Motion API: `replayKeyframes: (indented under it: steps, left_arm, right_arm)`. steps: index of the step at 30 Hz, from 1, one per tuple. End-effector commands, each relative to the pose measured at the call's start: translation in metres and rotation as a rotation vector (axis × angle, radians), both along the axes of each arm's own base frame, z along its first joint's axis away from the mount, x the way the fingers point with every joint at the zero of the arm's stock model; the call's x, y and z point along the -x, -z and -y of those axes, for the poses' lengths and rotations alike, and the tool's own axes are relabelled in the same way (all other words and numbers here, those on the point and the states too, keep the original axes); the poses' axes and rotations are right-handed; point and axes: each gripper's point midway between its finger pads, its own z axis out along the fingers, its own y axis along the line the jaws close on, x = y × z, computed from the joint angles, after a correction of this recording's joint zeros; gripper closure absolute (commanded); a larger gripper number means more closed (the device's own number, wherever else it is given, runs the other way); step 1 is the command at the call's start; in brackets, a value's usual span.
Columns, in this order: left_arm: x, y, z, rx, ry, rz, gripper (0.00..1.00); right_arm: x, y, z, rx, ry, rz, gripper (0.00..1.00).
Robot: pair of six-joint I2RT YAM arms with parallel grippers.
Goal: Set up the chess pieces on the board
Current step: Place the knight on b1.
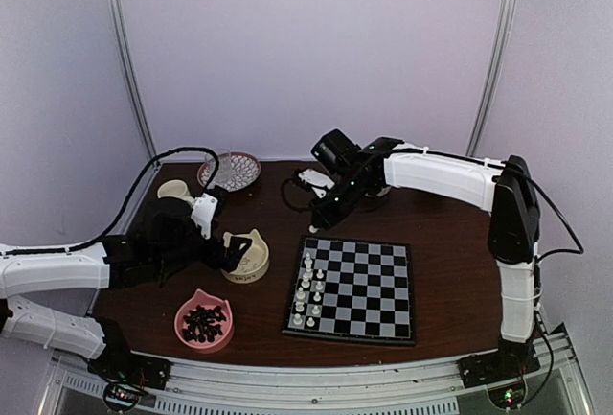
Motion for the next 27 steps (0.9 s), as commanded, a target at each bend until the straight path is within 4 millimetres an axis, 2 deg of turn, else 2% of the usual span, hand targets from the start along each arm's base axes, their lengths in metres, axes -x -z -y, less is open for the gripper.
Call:
replayKeyframes:
  steps: [1, 8, 27]
  left_arm:
    - [-0.013, -0.008, -0.016, 0.038, -0.109, -0.024, 0.03]
    - [-0.015, -0.005, -0.023, 0.052, -0.143, -0.045, 0.02]
    - [-0.018, 0.000, -0.016, 0.049, -0.127, -0.072, 0.02]
  right_arm:
    - [-0.005, -0.009, 0.008, 0.029, -0.011, 0.013, 1.00]
    - [-0.001, 0.008, 0.009, 0.073, -0.062, -0.013, 0.99]
    - [-0.007, 0.046, -0.001, 0.113, -0.077, -0.024, 0.99]
